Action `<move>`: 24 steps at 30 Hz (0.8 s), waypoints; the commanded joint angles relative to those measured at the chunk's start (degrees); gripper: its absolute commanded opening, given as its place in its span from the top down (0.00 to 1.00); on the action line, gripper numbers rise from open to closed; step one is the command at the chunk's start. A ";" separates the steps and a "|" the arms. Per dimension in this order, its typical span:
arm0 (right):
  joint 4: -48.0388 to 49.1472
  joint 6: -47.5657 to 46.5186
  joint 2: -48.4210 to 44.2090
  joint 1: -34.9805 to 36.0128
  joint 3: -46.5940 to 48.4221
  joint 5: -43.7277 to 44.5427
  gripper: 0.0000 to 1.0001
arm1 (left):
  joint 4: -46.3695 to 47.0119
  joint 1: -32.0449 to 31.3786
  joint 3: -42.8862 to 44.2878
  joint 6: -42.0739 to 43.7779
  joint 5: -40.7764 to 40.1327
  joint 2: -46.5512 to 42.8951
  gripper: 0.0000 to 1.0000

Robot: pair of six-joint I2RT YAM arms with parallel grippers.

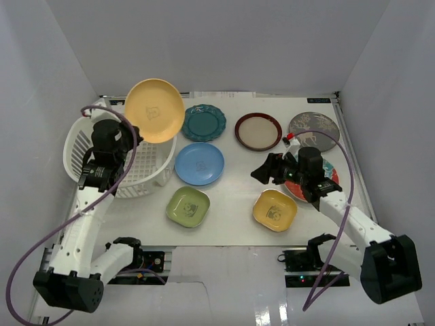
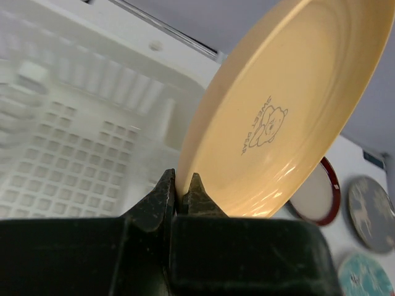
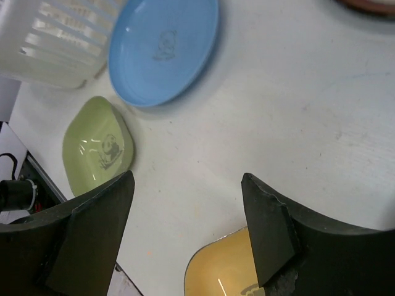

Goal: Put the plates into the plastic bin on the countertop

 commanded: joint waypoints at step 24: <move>3.73 2.59 44.84 17.10 25.64 23.32 0.26 | 2.54 27.61 -13.21 -7.42 -4.20 9.76 0.75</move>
